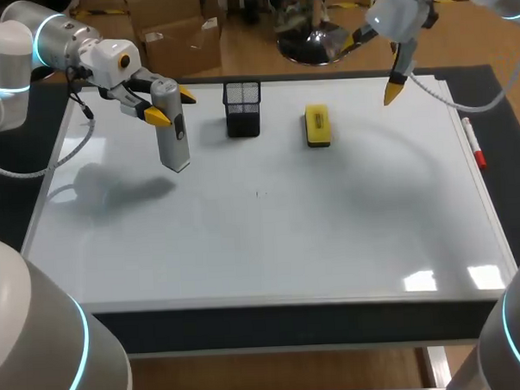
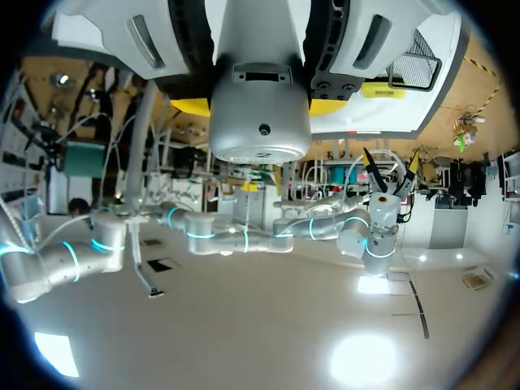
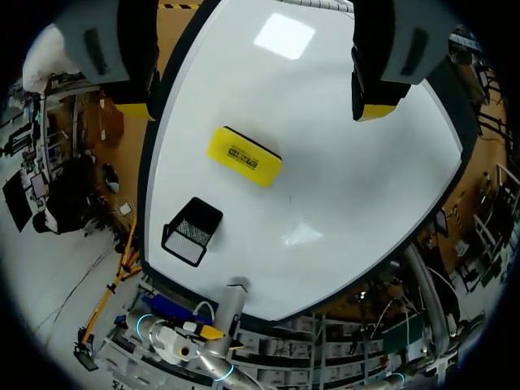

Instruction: Pick up the inspection probe, press it on each red-marked spot on the whiteboard one by one, put down the probe, pick up the eraser, and wipe off all the red marks.

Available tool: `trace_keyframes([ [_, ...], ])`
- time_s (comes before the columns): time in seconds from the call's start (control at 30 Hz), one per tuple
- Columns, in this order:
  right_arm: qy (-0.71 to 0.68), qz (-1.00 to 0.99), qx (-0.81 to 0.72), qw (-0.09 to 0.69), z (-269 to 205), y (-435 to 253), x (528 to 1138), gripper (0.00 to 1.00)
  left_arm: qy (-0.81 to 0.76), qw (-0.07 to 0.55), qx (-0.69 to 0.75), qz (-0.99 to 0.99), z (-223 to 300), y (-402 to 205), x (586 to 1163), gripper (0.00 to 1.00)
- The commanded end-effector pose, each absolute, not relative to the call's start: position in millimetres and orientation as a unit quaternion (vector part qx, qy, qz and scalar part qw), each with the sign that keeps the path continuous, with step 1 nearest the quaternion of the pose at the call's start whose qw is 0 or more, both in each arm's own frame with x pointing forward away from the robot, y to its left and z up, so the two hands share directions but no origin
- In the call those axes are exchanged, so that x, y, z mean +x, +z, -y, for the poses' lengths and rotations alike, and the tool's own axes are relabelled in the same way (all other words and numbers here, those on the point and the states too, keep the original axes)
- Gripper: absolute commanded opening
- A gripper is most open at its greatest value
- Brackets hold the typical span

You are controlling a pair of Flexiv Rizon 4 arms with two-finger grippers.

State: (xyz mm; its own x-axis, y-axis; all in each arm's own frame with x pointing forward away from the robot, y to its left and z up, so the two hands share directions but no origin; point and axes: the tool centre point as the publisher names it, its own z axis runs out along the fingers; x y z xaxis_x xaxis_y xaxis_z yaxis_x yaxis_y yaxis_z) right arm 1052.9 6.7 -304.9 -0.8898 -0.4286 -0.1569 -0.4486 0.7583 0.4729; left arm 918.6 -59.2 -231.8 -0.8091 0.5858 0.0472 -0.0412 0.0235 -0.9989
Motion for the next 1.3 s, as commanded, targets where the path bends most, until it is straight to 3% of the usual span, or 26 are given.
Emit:
trace_keyframes([
  [0.03, 0.255, -0.938, -0.235, 0.019, -6, -304, 1053, 1.00, 0.666, 0.236, -0.203, 0.678, 61, -229, 918, 0.00],
  [0.5, 0.255, -0.938, -0.235, 0.019, -6, -304, 1053, 1.00, 0.707, 0.082, -0.090, 0.697, 55, -210, 907, 0.00],
  [1.3, 0.255, -0.938, -0.235, 0.019, -6, -304, 1053, 1.00, 0.703, -0.069, 0.035, 0.707, 96, -155, 924, 0.00],
])
